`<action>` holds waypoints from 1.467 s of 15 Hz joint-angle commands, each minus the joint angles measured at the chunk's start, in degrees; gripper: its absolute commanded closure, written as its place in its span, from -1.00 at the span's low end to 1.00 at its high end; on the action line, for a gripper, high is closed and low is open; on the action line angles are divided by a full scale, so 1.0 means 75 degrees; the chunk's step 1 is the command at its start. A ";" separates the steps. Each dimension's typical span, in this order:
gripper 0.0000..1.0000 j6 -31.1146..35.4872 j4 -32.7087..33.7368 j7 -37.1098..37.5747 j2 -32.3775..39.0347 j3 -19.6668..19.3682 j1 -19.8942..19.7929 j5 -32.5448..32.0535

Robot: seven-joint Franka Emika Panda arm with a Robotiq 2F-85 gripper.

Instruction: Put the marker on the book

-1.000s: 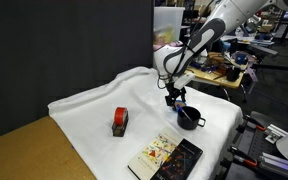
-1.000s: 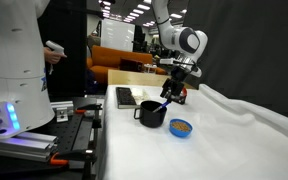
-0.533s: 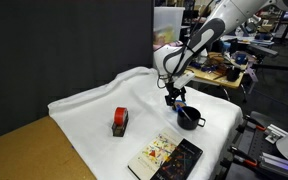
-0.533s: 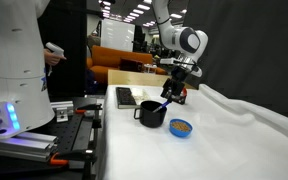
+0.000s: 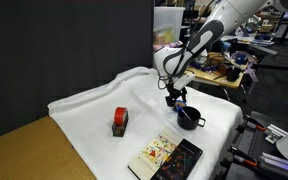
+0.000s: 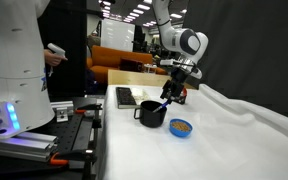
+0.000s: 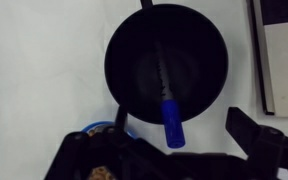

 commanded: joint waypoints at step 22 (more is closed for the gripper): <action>-1.00 -0.0429 0.0694 0.0087 0.0494 -0.0098 0.0112 0.0012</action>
